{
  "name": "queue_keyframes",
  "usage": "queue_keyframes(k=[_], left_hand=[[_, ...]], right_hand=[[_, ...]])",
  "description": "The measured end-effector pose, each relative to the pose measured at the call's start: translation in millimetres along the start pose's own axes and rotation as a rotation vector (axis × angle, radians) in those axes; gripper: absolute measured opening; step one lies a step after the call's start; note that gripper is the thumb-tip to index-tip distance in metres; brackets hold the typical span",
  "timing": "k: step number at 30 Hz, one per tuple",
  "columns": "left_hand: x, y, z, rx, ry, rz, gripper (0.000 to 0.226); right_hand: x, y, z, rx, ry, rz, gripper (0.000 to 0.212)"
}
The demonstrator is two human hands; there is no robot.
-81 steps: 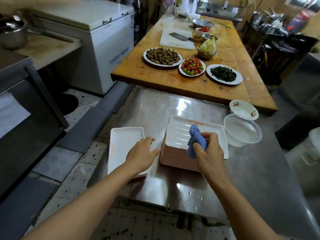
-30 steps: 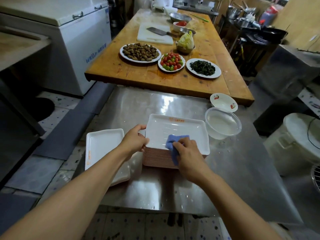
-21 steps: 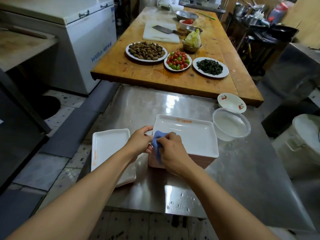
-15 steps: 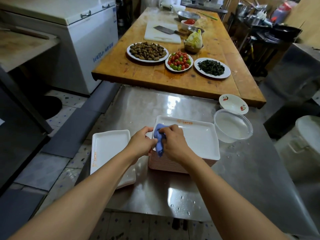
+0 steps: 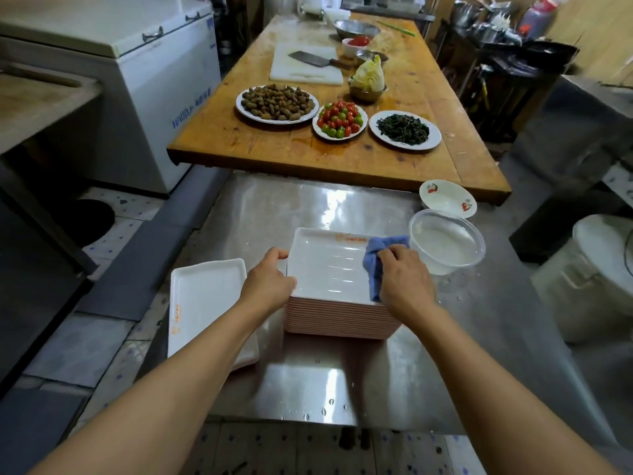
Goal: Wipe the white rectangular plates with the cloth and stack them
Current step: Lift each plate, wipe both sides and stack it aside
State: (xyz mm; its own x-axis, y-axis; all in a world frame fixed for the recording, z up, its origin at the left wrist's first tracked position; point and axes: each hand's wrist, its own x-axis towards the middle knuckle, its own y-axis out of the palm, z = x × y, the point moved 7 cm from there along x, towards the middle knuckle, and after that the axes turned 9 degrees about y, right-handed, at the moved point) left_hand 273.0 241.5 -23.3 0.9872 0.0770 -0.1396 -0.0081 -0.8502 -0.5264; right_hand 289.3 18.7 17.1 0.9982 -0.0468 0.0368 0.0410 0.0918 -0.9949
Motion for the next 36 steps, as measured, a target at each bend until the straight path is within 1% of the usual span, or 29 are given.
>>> queue_keyframes(k=[2, 5, 7, 9, 13, 15, 17, 18, 20, 21, 23, 25, 26, 27, 29, 31, 33, 34, 36], left_hand=[[-0.4, 1.2, 0.6, 0.023, -0.009, -0.008, 0.039], [-0.1, 1.9, 0.0, 0.072, -0.017, -0.028, 0.036], [0.2, 1.5, -1.9, 0.116, -0.020, -0.039, 0.036], [-0.3, 1.3, -3.5, 0.151, -0.026, -0.043, 0.036], [-3.6, 0.9, -6.5, 0.206, -0.020, -0.070, 0.036], [-4.9, 1.0, -8.2, 0.244, -0.012, -0.082, 0.036], [-5.7, 0.5, -11.2, 0.296, -0.004, -0.088, 0.036], [-6.3, -0.4, -13.1, 0.322, 0.001, -0.092, 0.036], [-8.6, -1.7, -17.0, 0.362, 0.000, -0.102, 0.036], [-10.5, -2.2, -19.6, 0.392, -0.001, -0.111, 0.037], [-17.0, -3.6, -27.3, 0.501, 0.021, -0.167, 0.038], [-25.5, 2.7, -42.6, 0.600, 0.129, -0.211, 0.045], [-28.5, 11.5, -52.0, 0.614, 0.218, -0.190, 0.050], [-30.5, 23.6, -60.8, 0.616, 0.311, -0.131, 0.053], [-33.3, 51.3, -73.7, 0.640, 0.444, 0.034, 0.057], [-34.8, 73.4, -77.3, 0.698, 0.486, 0.172, 0.064], [-34.0, 87.2, -73.3, 0.780, 0.486, 0.244, 0.067], [-33.8, 90.5, -70.8, 0.822, 0.484, 0.259, 0.065], [-34.1, 90.1, -69.9, 0.868, 0.495, 0.235, 0.057]], right_hand=[[-8.6, 0.4, 4.6, 0.068, -0.032, 0.051, 0.034], [-29.2, 5.2, 36.0, 0.208, -0.179, 0.143, 0.033], [-42.2, 7.1, 54.6, 0.211, -0.257, 0.138, 0.035], [-50.5, 6.6, 58.7, 0.140, -0.281, 0.085, 0.038], [-56.8, -2.4, 21.1, 0.027, -0.150, 0.028, 0.045], [-59.9, -8.6, -0.5, -0.033, -0.090, 0.025, 0.043], [-62.6, -15.5, -11.7, -0.071, -0.084, 0.026, 0.037], [-63.9, -19.2, -14.2, -0.056, -0.102, 0.025, 0.031], [-63.4, -31.3, -21.5, 0.083, -0.071, 0.028, 0.016], [-64.1, -35.3, -25.8, 0.153, -0.057, 0.033, 0.015], [-64.7, -41.7, -36.7, 0.208, -0.017, 0.017, 0.011], [-64.8, -46.5, -53.1, 0.354, 0.055, -0.030, 0.009], [-65.2, -48.8, -59.9, 0.444, 0.088, -0.049, 0.010], [-66.3, -50.5, -64.8, 0.521, 0.112, -0.060, 0.012], [-68.6, -52.7, -69.9, 0.609, 0.137, -0.058, 0.016], [-72.4, -55.0, -71.4, 0.674, 0.139, -0.055, 0.025], [-74.9, -52.6, -75.9, 0.697, 0.155, -0.056, 0.027], [-75.8, -50.4, -79.0, 0.701, 0.170, -0.053, 0.024], [-77.6, -46.8, -84.0, 0.708, 0.188, -0.053, 0.015]])
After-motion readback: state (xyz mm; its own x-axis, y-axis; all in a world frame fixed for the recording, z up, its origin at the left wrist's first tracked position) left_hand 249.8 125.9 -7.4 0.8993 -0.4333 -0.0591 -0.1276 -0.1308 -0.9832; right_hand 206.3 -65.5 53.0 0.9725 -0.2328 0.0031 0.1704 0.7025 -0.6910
